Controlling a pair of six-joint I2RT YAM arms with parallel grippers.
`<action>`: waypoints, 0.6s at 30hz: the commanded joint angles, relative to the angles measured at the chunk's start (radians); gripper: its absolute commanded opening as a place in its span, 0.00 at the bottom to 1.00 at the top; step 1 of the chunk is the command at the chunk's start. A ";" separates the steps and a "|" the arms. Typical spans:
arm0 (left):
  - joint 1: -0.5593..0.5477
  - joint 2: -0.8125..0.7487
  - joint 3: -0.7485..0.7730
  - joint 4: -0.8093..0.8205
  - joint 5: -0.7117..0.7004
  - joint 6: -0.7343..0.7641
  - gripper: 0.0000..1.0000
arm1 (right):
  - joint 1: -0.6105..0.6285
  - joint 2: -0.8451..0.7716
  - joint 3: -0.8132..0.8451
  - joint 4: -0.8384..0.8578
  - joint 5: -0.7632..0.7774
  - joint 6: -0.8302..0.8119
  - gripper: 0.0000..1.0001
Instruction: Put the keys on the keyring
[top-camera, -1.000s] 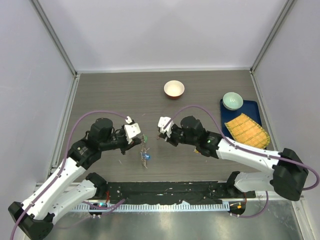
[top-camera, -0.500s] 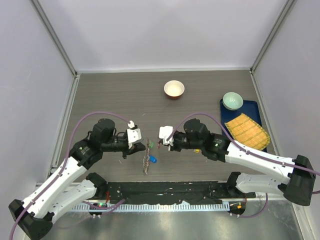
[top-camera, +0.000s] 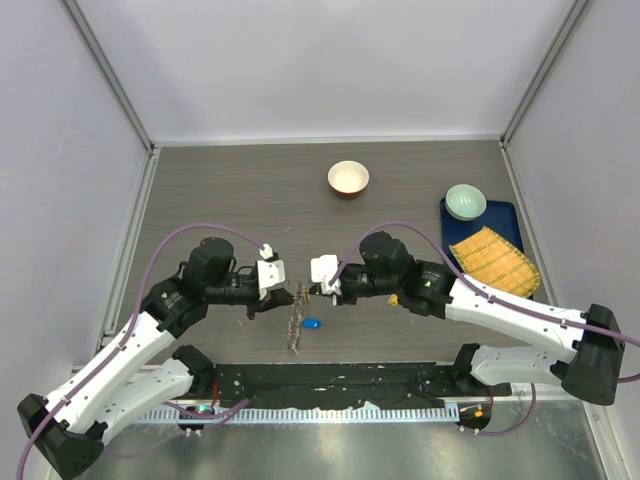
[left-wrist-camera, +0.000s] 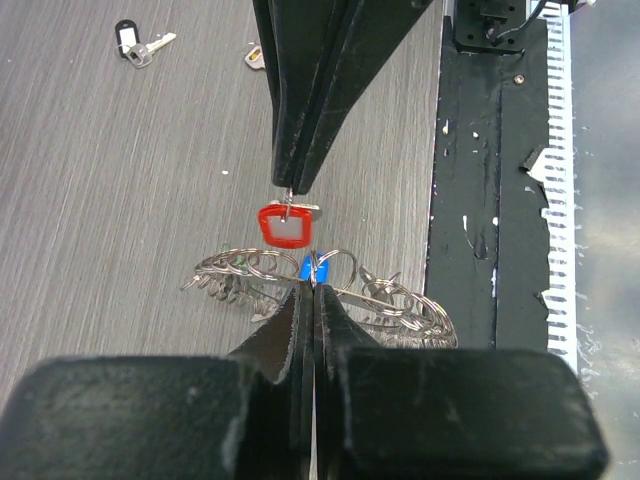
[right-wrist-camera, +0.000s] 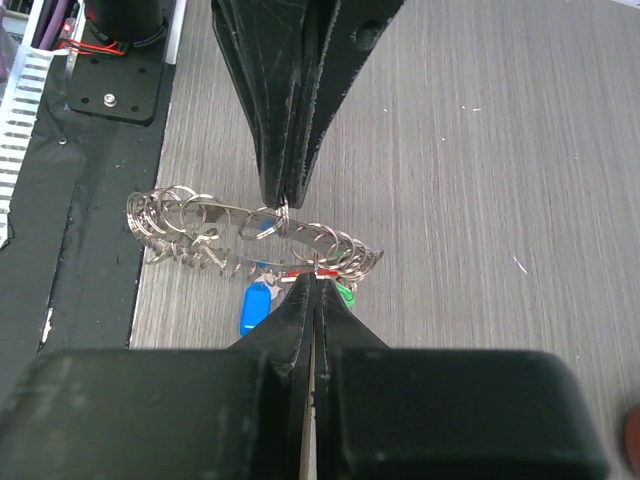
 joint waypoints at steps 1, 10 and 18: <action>-0.004 -0.010 0.008 0.062 0.021 0.019 0.00 | 0.011 0.021 0.061 -0.022 -0.059 -0.022 0.01; -0.007 -0.007 0.008 0.061 0.015 0.022 0.00 | 0.017 0.032 0.058 -0.007 -0.068 -0.027 0.01; -0.007 0.000 0.008 0.059 0.018 0.022 0.00 | 0.018 0.041 0.064 0.008 -0.082 -0.031 0.01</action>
